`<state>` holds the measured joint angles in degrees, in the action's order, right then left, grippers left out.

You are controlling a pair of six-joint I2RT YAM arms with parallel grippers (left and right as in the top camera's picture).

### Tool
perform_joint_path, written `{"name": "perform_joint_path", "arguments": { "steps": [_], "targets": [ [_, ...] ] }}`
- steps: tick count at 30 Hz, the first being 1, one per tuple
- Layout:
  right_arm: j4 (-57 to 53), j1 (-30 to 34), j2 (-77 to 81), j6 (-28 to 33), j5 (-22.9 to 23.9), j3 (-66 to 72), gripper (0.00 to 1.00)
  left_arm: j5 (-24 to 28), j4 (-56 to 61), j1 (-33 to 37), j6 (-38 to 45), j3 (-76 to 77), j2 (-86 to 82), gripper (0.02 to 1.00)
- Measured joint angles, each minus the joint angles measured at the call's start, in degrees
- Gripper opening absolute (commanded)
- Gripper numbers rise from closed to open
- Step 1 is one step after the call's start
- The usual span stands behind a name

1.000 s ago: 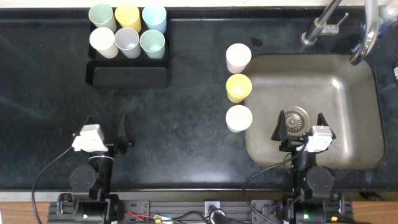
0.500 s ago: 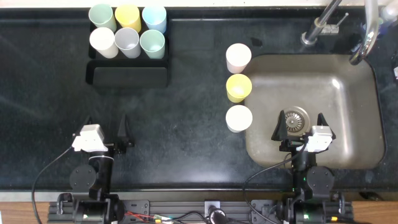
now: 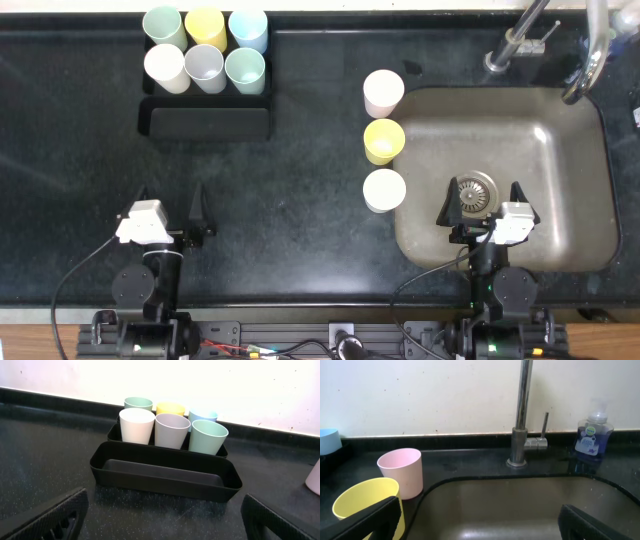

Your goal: Store Cups

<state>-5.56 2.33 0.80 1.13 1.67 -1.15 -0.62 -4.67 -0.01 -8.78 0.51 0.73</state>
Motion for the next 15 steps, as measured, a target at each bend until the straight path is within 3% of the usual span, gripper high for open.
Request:
{"name": "perform_joint_path", "arguments": {
  "steps": [15],
  "targets": [
    [0.0, -0.02, 0.0, 0.0, 0.02, 0.0, 0.998, 0.02, -0.02, 0.0, -2.1, -0.02, 0.0, 0.982]
  ]
}}
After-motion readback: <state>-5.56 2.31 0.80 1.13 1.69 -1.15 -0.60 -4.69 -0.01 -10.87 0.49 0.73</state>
